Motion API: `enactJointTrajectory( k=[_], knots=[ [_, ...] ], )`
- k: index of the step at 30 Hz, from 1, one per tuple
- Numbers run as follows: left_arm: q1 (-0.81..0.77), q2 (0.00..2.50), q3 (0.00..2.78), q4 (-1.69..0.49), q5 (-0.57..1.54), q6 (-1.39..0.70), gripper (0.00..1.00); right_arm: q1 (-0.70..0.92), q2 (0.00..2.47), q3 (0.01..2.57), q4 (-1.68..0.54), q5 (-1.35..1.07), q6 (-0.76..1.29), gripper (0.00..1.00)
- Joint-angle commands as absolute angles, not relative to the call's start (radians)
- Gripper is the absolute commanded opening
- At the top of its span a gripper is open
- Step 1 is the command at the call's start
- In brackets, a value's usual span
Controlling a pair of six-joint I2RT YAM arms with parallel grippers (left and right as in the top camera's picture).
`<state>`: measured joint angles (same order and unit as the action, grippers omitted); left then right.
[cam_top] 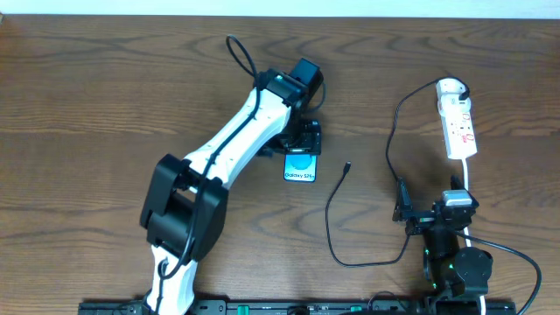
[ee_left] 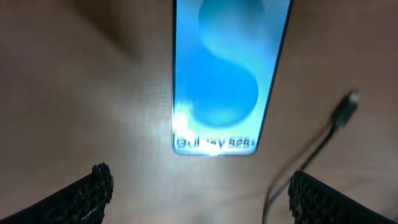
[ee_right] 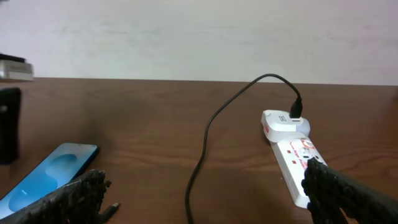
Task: Plug charger to phone and switch on socket
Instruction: 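Move the left gripper over the Galaxy S25+ phone and lower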
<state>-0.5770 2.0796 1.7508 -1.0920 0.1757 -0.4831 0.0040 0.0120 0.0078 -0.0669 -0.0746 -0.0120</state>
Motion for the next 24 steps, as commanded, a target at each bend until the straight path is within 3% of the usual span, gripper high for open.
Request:
enactJointTrajectory(
  k=[1,14,19,24],
  knots=[
    [-0.579,2.099,1.763,-1.047,0.092,-0.492,0.92,0.015,0.007,0.006,-0.071,-0.073,-0.020,0.99],
    [-0.572,2.132,1.836,-1.085,0.126,-0.532,0.92,0.015,0.007,0.006,-0.071,-0.073,-0.020,0.99],
    [-0.576,2.246,2.019,-1.200,0.127,-0.499,0.92,0.015,0.007,0.006,-0.071,-0.073,-0.020,0.99],
    [-0.582,2.326,2.020,-1.147,0.130,-0.495,0.92,0.015,0.007,0.006,-0.071,-0.073,-0.020,0.99]
  ],
)
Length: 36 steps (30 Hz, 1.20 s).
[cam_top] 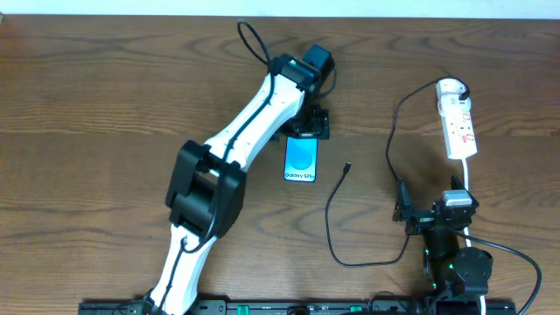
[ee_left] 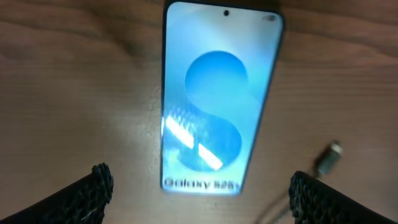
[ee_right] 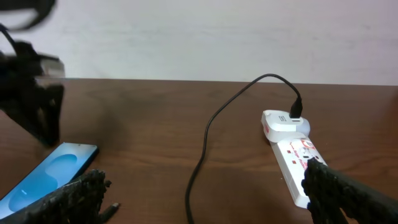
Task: Plug charger to phone and switch on socket
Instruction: 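Move the left gripper over the Galaxy S25+ phone and lower, then close the left gripper on the phone's long edges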
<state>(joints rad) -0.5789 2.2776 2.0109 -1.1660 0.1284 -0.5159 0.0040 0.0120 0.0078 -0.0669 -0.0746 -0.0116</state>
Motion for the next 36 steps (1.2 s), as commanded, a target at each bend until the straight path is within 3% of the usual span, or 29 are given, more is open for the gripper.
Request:
enactJointTrajectory(
  k=[1,36],
  knots=[
    [-0.582,2.327,2.020,-1.139,0.130,-0.495,0.92,0.015,0.007,0.006,-0.070,-0.073,-0.020,0.99],
    [-0.627,2.365,1.980,-1.082,0.035,-0.480,0.93,0.015,0.007,0.006,-0.071,-0.073,-0.020,0.99]
  ],
)
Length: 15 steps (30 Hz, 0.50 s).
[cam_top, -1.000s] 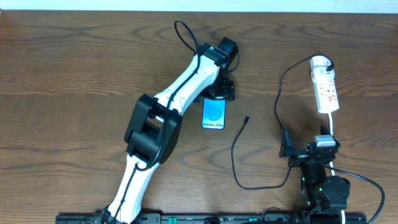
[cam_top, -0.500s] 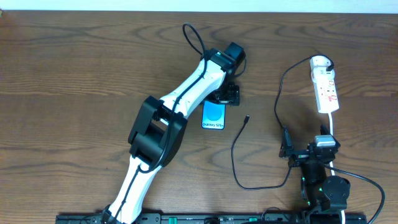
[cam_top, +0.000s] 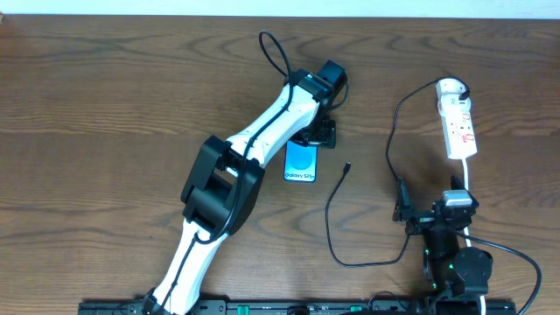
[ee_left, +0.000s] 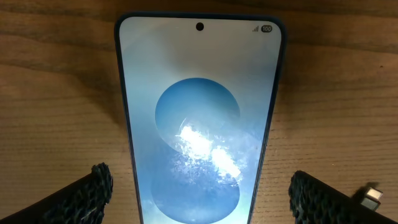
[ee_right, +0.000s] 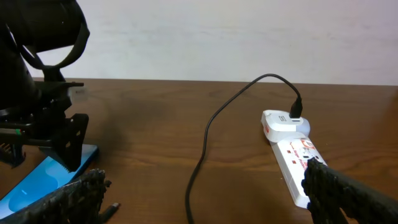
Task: Plug charger to phone and switch on socket
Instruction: 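Close the left gripper on the phone's long edges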
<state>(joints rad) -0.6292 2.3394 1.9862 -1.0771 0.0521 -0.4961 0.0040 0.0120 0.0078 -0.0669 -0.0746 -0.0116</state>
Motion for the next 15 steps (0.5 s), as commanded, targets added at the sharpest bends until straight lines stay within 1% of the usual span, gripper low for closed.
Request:
enactJointTrajectory(
  k=[1,15],
  knots=[
    [-0.627,2.378,1.980,-1.082,0.036,-0.480,0.93,0.015,0.007,0.006,-0.071,-0.073,-0.020,0.99],
    [-0.627,2.400,1.980,-1.075,0.036,-0.480,0.92,0.015,0.007,0.006,-0.071,-0.073,-0.020,0.99]
  ],
)
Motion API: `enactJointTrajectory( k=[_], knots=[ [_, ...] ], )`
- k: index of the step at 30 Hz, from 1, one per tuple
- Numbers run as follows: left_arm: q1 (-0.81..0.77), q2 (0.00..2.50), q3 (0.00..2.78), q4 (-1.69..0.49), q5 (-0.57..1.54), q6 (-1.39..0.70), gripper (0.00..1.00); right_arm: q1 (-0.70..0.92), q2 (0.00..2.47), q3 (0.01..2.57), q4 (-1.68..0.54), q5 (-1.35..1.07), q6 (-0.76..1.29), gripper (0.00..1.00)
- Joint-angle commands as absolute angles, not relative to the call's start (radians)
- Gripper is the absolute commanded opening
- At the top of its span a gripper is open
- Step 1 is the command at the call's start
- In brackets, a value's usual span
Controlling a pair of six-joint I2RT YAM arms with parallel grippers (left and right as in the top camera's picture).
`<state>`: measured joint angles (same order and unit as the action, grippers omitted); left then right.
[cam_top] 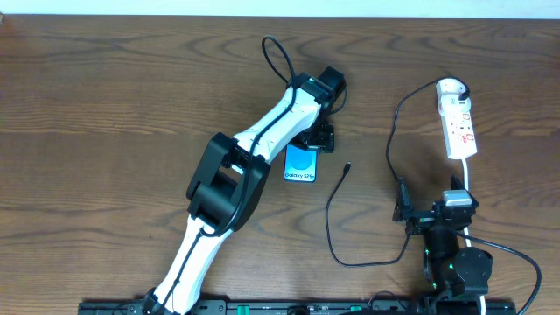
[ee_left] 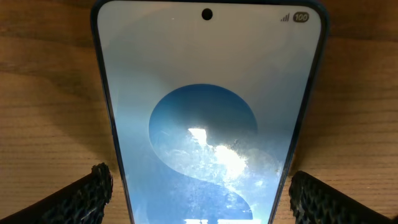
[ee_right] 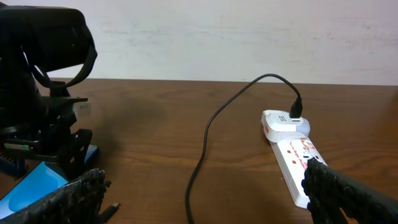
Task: Plug charger to phone and switch on socket
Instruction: 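Close the left gripper on the phone's long edges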
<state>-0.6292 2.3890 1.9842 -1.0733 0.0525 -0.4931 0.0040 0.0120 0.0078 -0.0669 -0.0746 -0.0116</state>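
Observation:
The phone (cam_top: 300,165) lies flat on the wood, its blue screen lit, and fills the left wrist view (ee_left: 208,124). My left gripper (ee_left: 199,193) is open, straddling the phone's upper half with a finger on each side (cam_top: 317,138). The black charger cable (cam_top: 337,219) loops over the table; its free plug (cam_top: 347,165) lies right of the phone. Its other end is plugged into the white socket strip (cam_top: 458,122), also in the right wrist view (ee_right: 292,152). My right gripper (ee_right: 202,196) is open and empty, low near the front edge (cam_top: 437,214).
The brown table (cam_top: 105,105) carries nothing else. The white wall (ee_right: 199,37) rises behind its far edge. My left arm (cam_top: 254,149) stretches diagonally from the front left towards the phone.
My left gripper has dropped closer over the phone, which now spans almost the whole gap between its fingers. The right arm, cable and socket strip are unchanged.
My left gripper was over the phone's bottom edge, open. It then stood further back, showing the whole phone, then nearer its top end, and now lower around the upper half. The right gripper stayed open and still.

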Motion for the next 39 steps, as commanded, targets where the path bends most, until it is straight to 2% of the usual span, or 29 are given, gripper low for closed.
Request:
enactJointTrajectory(
  k=[1,13,39],
  knots=[
    [-0.627,2.400,1.980,-1.074,0.036,-0.480,0.93,0.015,0.007,0.006,-0.071,-0.073,-0.020,0.99],
    [-0.627,2.400,1.906,-1.007,0.036,-0.480,0.92,0.015,0.007,0.006,-0.071,-0.073,-0.020,0.99],
    [-0.627,2.400,1.902,-1.049,0.041,-0.420,0.92,0.015,0.007,0.006,-0.070,-0.073,-0.020,0.99]
  ],
)
